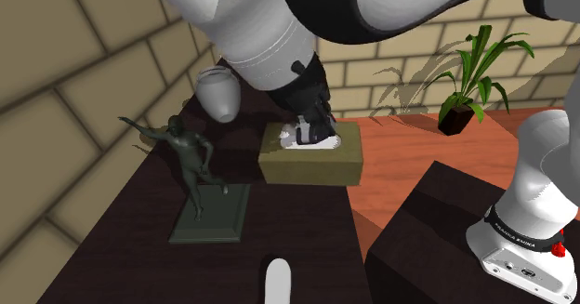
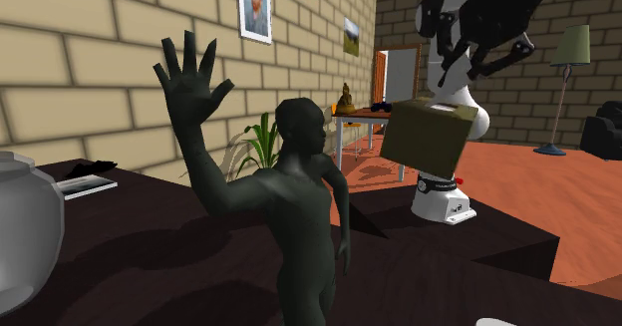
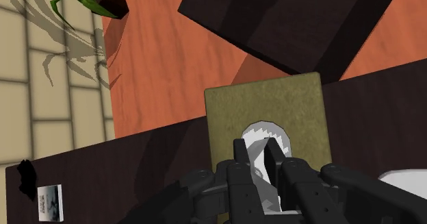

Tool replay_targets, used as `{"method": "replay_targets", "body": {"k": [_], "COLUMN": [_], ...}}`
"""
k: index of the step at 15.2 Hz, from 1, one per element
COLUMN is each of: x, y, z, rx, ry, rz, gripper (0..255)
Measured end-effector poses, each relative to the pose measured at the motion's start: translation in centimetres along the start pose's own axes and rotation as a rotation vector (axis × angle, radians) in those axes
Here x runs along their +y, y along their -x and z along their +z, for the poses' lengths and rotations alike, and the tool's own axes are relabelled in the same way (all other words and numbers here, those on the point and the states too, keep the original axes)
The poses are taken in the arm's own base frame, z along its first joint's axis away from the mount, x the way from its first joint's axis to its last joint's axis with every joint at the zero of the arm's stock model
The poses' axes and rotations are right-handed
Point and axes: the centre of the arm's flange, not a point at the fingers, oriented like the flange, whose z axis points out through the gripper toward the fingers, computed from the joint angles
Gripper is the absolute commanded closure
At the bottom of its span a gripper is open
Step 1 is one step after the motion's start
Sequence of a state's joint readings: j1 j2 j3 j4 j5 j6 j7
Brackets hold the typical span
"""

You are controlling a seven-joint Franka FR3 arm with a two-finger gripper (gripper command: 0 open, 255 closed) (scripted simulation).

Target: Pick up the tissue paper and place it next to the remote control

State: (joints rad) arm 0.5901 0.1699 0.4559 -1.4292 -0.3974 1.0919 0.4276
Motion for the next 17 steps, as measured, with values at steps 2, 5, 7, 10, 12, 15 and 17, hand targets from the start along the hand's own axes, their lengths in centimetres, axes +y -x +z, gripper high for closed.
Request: {"method": "replay_targets", "body": {"k": [2, 5, 7, 10, 12, 15, 17], "x": [-2.0, -5.0, -5.8, -6.7, -7.2, -7.9, -8.5], "y": [1.3, 2.9, 3.0, 2.7, 2.4, 2.0, 1.7], "z": [-0.8, -1.6, -1.0, 0.3, 1.2, 2.4, 3.4], "rx": [-0.001, -0.001, -0.001, -0.002, -0.002, -0.002, -0.002], "ry": [0.000, 0.000, 0.001, 0.001, 0.001, 0.001, 0.001], "rz": [0.000, 0.000, 0.001, 0.001, 0.001, 0.001, 0.001], "gripper": [255, 255, 255, 255, 255, 255, 255]}}
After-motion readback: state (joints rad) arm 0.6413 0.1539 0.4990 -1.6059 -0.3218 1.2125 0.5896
